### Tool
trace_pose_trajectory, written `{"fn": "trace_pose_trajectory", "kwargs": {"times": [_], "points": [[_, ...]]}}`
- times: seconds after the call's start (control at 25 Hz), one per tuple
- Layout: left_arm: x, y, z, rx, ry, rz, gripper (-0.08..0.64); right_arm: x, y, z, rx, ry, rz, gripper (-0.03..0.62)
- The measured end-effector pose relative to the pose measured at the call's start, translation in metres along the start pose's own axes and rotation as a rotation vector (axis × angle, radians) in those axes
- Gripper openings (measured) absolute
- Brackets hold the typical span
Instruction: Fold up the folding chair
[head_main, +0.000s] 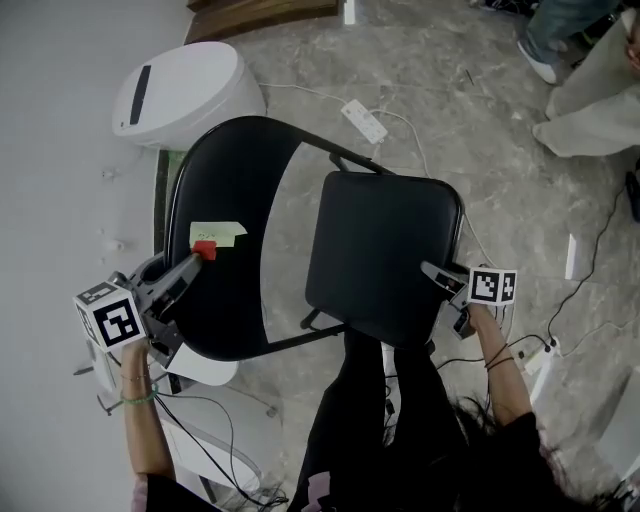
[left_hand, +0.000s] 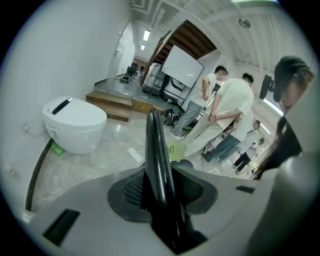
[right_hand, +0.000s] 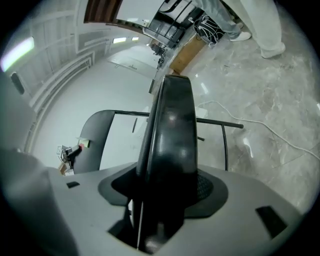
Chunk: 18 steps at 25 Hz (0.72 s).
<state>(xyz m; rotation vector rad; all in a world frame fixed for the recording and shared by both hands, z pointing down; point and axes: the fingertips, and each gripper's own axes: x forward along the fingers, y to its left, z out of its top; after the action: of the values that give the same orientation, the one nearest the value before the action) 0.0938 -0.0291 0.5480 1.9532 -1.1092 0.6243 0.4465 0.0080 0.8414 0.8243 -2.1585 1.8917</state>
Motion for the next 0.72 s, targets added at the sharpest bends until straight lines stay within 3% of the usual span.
{"fn": "trace_pose_trajectory", "kwargs": {"times": [0.12,0.28,0.44,0.6,0.72], "points": [[-0.01,-0.028,0.015,-0.043,-0.02,-0.106,0.097,0.001,0.039,0.01,0.002,-0.043,0.035,0.264],[-0.027,-0.065,0.03,0.084,0.04,-0.114,0.111,0.006,0.098,0.012,-0.007,-0.054,0.066,0.255],[-0.041,-0.095,0.037,0.102,0.009,-0.191,0.119,0.017,0.151,0.01,-0.054,-0.034,0.066,0.25],[-0.049,-0.115,0.038,0.158,0.02,-0.19,0.135,0.03,0.188,0.001,-0.092,0.01,0.05,0.25],[-0.052,-0.122,0.043,0.165,0.033,-0.19,0.135,0.04,0.211,0.003,-0.067,0.008,0.049,0.25]]}}
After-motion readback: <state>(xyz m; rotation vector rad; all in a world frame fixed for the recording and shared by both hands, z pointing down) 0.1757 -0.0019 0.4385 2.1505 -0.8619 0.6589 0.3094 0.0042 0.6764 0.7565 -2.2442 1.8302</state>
